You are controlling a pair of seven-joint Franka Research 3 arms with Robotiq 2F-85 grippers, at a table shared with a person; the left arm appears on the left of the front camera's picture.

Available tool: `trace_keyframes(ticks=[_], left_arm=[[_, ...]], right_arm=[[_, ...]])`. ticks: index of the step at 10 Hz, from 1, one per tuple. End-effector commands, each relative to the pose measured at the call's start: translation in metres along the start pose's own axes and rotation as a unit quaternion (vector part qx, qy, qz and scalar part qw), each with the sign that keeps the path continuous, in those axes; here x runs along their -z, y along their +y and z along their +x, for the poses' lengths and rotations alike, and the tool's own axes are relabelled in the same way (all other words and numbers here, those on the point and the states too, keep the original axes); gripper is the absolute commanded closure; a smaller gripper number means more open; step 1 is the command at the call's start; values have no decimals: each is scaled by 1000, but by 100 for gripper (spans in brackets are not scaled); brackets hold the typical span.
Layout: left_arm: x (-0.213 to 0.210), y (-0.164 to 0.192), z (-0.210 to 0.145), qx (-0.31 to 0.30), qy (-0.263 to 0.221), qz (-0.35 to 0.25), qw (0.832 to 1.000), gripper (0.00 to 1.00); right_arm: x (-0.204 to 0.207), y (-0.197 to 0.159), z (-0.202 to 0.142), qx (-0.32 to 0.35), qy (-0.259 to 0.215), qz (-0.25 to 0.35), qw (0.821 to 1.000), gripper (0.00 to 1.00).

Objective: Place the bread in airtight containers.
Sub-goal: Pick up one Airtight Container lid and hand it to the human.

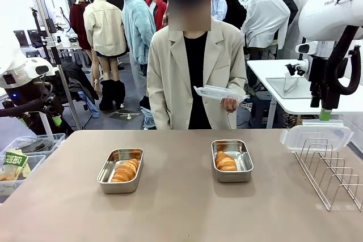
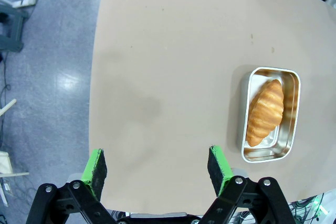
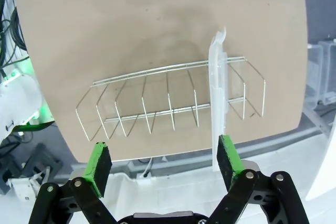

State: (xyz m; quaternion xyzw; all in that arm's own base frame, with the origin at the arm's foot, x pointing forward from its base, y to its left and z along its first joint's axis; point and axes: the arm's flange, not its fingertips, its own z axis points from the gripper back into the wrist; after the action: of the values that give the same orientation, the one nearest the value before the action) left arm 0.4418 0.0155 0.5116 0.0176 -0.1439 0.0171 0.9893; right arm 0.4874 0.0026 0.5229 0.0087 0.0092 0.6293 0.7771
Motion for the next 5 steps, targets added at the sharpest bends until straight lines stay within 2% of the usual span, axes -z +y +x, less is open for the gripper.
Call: trace_keyframes(ticks=[1, 5], left_arm=[[-1, 0, 1, 0, -5, 0, 1000, 0], [-1, 0, 1, 0, -5, 0, 1000, 0]], right_arm=[[0, -1, 0, -1, 6, -2, 1000, 0], [0, -1, 0, -1, 6, -2, 1000, 0]])
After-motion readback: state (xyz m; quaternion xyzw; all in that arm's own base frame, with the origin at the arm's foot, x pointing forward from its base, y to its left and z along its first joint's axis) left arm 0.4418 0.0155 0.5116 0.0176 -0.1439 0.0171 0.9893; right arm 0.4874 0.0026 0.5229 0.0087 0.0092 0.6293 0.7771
